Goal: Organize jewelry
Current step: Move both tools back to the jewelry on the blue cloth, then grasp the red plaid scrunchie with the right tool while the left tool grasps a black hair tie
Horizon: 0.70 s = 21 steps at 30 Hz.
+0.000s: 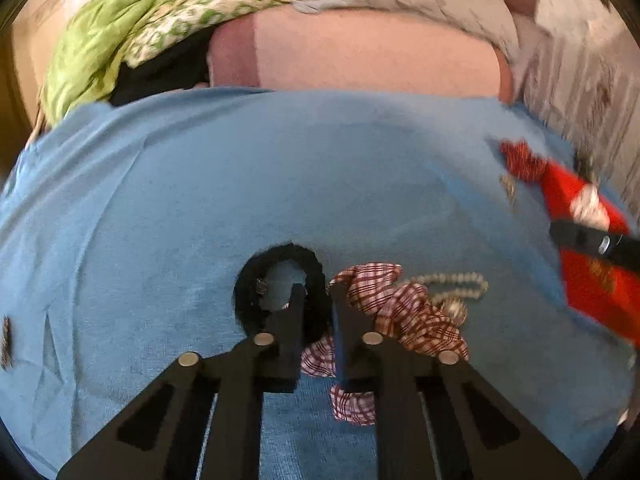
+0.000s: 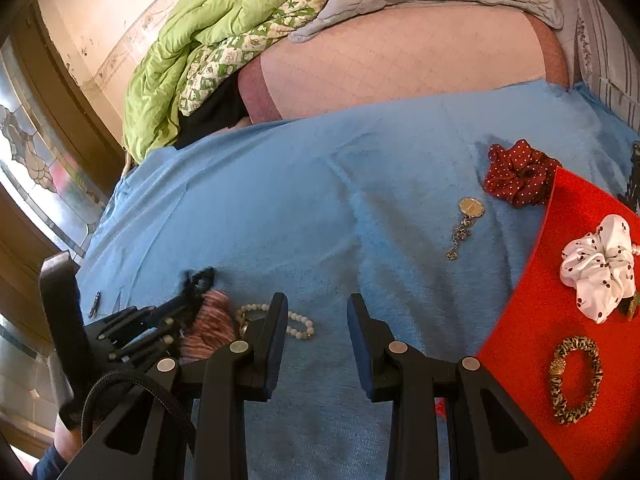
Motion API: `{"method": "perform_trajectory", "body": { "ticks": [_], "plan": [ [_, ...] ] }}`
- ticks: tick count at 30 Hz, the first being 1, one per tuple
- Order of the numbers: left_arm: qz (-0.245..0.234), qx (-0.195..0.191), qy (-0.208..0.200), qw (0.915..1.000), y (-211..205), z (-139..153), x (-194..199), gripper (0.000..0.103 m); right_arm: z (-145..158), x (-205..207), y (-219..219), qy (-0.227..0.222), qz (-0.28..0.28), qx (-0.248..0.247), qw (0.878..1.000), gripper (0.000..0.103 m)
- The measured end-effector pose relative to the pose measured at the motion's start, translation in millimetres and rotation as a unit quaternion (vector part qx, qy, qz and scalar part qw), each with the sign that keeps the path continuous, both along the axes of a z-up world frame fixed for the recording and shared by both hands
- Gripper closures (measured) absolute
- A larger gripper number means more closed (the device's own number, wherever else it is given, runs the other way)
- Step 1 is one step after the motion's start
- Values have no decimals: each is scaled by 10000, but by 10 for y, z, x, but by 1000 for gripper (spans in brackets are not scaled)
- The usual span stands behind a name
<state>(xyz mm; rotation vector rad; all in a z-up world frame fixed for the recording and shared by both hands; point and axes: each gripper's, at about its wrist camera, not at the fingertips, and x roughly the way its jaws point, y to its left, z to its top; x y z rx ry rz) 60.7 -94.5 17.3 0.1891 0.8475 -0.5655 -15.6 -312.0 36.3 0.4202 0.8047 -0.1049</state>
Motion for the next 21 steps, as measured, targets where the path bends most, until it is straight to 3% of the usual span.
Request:
{"method": "perform_trajectory", "body": {
  "ticks": [5,10,14,19,21],
  "plan": [
    [-206,-923,-33,9955,277,400,-105,95,-2,11,-9,-16,17,69,10000,69],
    [-309,-1418,69,9894,536,579,-165,94,-58,77,74,15,211,282,9994,69],
    [-124,-1343,133,9908,701,546,-119,95,-151,174,203,76,491,567,9972,69],
    [75,-1315,186,9911,886,488,-74,95,-263,342,569,117,917,458,9947,52],
    [141,-1298,206,9912,929,459,-68,95,-323,416,741,169,1087,310,9934,50]
  ]
}}
